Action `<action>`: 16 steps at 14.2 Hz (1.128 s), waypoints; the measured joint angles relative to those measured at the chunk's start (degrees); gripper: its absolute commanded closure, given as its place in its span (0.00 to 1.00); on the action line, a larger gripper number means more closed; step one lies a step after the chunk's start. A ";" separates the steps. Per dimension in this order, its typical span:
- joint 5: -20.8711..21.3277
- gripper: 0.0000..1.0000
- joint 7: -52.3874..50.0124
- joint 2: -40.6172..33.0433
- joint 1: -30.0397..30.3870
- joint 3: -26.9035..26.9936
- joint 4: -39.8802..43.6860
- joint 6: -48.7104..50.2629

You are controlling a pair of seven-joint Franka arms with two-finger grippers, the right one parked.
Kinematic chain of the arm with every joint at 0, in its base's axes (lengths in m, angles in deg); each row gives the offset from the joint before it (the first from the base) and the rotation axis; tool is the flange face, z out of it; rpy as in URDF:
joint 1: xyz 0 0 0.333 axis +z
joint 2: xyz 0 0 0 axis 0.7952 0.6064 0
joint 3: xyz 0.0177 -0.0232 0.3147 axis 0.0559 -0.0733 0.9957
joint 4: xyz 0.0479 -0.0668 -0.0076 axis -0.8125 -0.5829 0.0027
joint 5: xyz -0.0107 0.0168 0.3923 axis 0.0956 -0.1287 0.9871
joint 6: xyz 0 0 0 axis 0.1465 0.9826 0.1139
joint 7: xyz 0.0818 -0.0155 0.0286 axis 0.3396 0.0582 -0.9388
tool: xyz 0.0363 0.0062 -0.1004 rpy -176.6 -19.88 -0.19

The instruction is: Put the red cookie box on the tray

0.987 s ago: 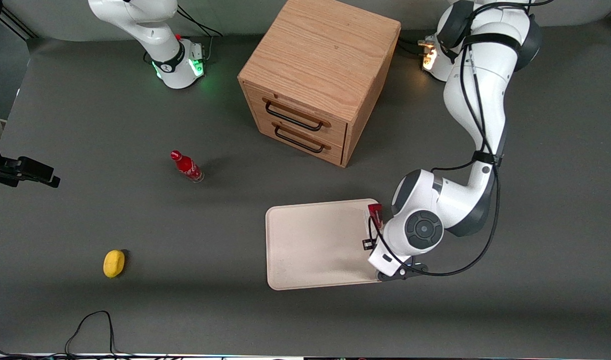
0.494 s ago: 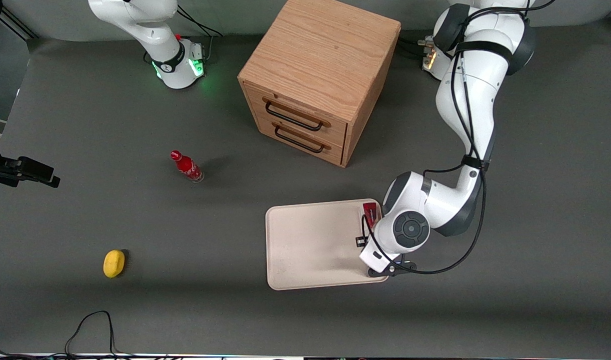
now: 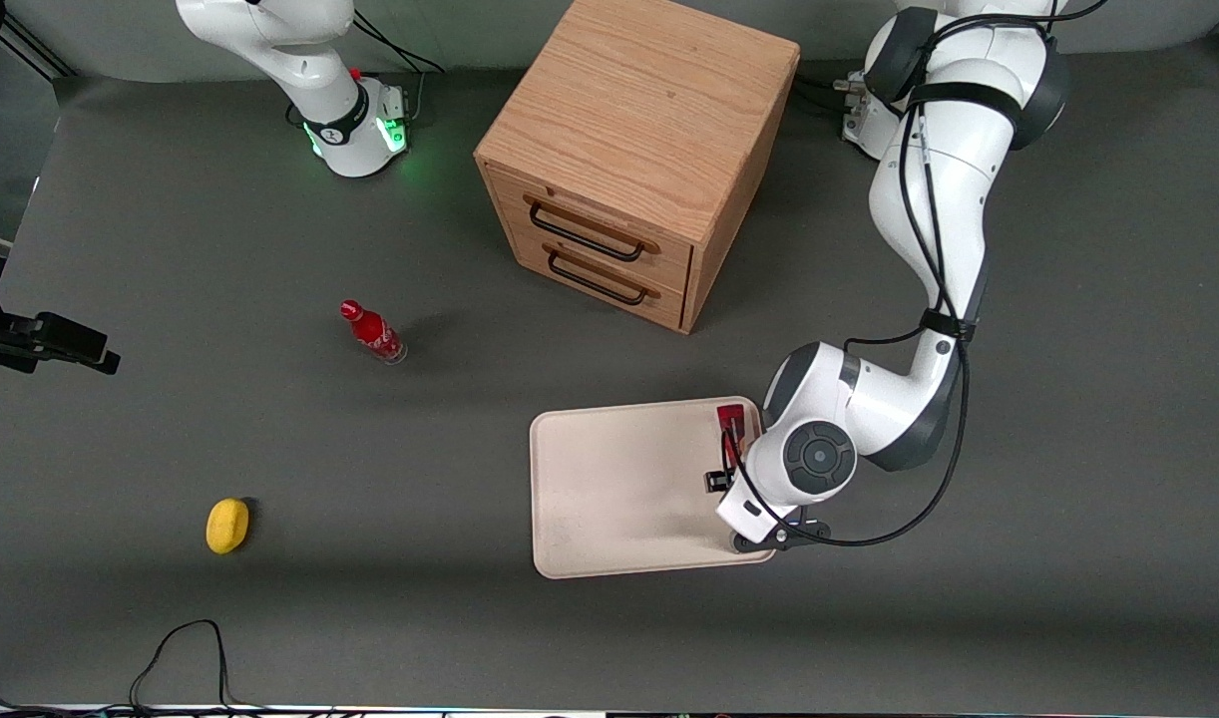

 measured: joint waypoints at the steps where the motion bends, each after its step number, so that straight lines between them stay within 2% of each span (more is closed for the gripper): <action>1: 0.00 0.00 0.01 0.00 0.00 0.00 0.00 0.00; 9: 0.10 0.00 0.03 -1.98 0.76 0.31 0.12 0.53; 13: 0.22 0.00 2.23 -11.32 4.83 0.66 -3.25 7.51; 16: 0.29 0.00 9.07 -22.77 10.12 0.96 -13.33 9.63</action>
